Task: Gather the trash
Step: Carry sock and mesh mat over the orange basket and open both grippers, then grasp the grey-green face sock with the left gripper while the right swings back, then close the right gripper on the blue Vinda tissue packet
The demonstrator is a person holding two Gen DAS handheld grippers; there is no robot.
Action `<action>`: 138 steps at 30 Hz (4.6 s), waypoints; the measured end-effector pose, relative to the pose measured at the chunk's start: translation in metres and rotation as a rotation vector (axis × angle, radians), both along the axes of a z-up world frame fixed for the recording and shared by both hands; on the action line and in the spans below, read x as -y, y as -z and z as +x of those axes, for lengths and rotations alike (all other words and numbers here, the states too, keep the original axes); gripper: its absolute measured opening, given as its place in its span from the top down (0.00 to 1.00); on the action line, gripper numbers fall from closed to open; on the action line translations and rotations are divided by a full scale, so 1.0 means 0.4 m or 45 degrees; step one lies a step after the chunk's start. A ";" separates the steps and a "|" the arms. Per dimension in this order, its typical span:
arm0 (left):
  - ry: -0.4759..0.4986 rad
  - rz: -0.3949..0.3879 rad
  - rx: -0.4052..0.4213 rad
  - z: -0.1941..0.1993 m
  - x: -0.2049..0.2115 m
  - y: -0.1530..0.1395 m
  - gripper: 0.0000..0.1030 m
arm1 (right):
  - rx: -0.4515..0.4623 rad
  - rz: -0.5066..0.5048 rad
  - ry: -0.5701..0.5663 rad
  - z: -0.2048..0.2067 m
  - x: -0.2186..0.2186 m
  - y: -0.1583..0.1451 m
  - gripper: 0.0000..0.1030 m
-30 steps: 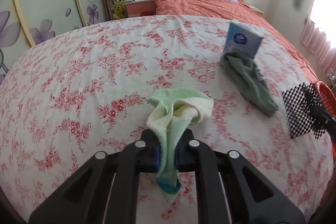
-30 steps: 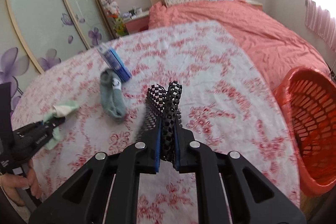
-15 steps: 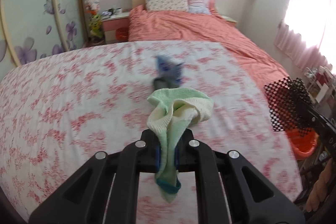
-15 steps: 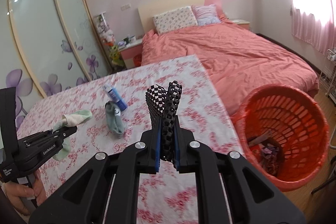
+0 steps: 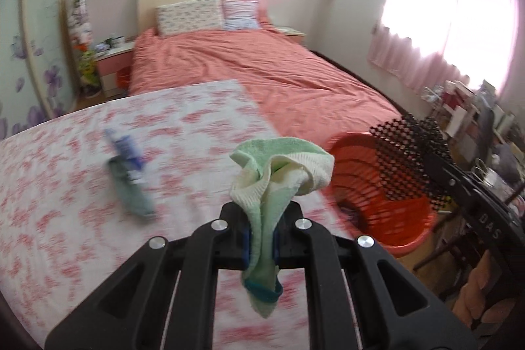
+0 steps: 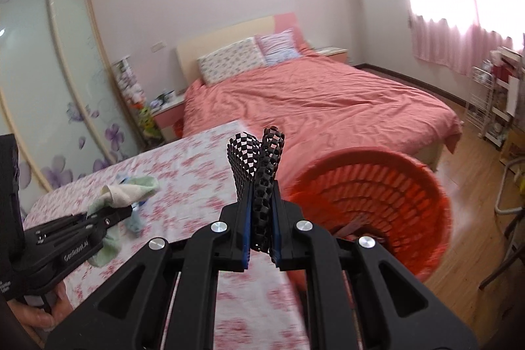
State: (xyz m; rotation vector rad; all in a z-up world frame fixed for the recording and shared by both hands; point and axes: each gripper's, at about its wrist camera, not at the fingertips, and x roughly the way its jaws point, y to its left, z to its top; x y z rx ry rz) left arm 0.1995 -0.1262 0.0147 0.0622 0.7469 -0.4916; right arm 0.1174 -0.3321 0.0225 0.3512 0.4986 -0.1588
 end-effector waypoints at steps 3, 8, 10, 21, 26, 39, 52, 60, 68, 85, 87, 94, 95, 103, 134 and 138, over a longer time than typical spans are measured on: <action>0.062 -0.010 -0.002 -0.006 0.079 0.005 0.90 | 0.005 0.031 0.061 -0.012 0.063 0.007 0.90; 0.172 -0.019 -0.023 -0.008 0.219 0.027 0.90 | 0.001 0.086 0.138 -0.017 0.152 0.033 0.90; 0.204 -0.023 -0.034 -0.008 0.260 0.038 0.89 | -0.004 0.103 0.159 -0.011 0.170 0.043 0.90; 0.257 0.051 -0.099 0.045 0.408 0.148 0.59 | -0.061 0.212 0.173 0.038 0.250 0.127 0.79; 0.238 0.079 -0.118 0.068 0.393 0.181 0.44 | -0.091 0.189 0.179 0.033 0.259 0.150 0.56; -0.035 0.158 -0.023 0.086 0.145 0.163 0.32 | -0.110 0.047 0.147 0.024 0.179 0.117 0.45; -0.577 0.179 -0.135 0.249 -0.267 0.229 0.30 | -0.219 -0.026 -0.018 0.070 0.017 0.160 0.45; -0.601 0.197 -0.180 0.338 -0.288 0.268 0.46 | -0.252 -0.046 -0.067 0.092 -0.034 0.165 0.45; -0.578 0.189 -0.179 0.308 -0.344 0.256 0.87 | -0.258 -0.053 -0.130 0.117 -0.107 0.161 0.45; -0.734 0.253 -0.186 0.234 -0.697 0.259 0.75 | -0.318 -0.010 -0.428 0.245 -0.424 0.168 0.45; -0.724 0.258 -0.172 0.225 -0.701 0.263 0.73 | -0.330 0.002 -0.459 0.267 -0.469 0.173 0.45; -0.706 0.215 -0.176 0.235 -0.718 0.263 0.73 | -0.345 0.057 -0.493 0.348 -0.601 0.176 0.45; -0.705 0.213 -0.176 0.236 -0.718 0.263 0.73 | -0.346 0.072 -0.486 0.364 -0.617 0.176 0.45; -0.703 0.159 -0.184 0.233 -0.733 0.263 0.73 | -0.388 0.138 -0.410 0.475 -0.700 0.190 0.33; -0.702 0.133 -0.187 0.232 -0.738 0.262 0.73 | -0.417 -0.234 -0.447 0.290 -0.541 0.205 0.36; -0.699 0.133 -0.187 0.232 -0.737 0.262 0.73 | -0.434 -0.221 -0.434 0.288 -0.536 0.214 0.36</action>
